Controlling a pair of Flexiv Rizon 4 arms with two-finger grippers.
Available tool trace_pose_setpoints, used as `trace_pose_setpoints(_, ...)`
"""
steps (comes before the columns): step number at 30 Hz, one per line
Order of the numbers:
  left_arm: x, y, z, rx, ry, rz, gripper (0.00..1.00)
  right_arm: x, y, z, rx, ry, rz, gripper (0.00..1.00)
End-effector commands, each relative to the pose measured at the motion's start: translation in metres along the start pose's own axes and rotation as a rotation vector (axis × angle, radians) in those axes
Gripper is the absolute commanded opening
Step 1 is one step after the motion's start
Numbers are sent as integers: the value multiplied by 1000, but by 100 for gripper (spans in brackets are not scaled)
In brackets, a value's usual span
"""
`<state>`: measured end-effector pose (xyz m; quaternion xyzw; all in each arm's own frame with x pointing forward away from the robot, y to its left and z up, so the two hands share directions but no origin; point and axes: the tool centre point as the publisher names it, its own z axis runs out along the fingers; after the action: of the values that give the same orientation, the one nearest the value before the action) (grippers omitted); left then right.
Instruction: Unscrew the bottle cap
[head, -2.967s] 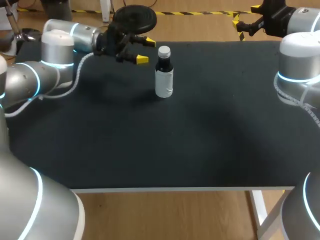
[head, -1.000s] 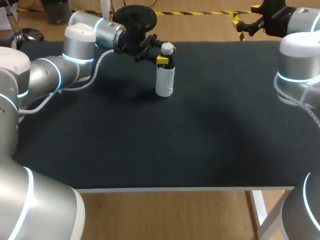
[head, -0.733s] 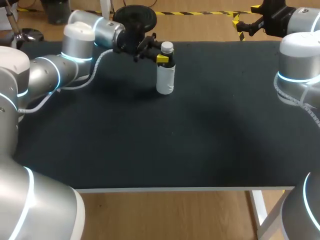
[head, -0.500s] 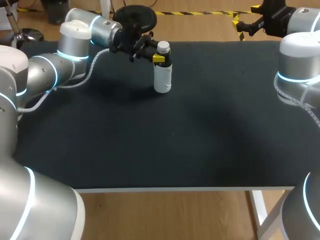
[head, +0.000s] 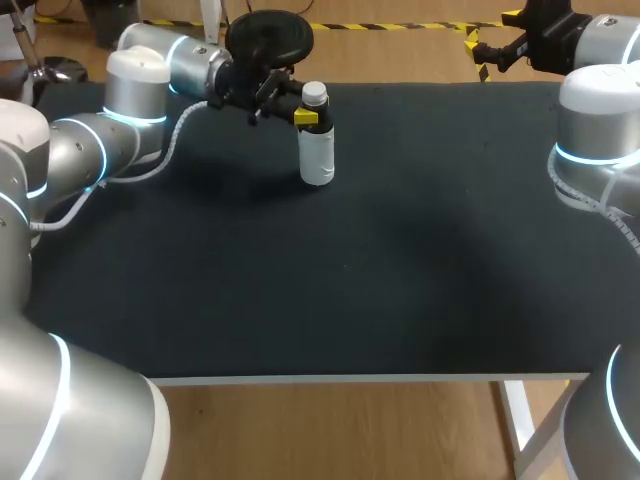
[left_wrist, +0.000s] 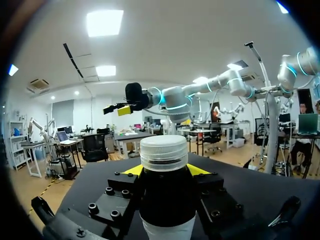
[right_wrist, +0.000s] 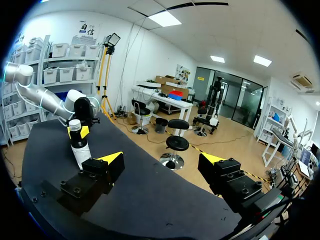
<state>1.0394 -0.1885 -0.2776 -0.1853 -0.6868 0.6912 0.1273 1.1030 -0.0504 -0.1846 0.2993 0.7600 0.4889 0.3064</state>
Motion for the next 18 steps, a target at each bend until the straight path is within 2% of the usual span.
trace_pose_setpoints(1, -8, 4, -3, 9, 112, 0, 0, 0, 0, 0, 1, 0, 0, 100)
trace_pose_setpoints(18, -9, 3, -2, -2, 118, -10, 0, 0, 0, 0, 1, 0, 0, 100)
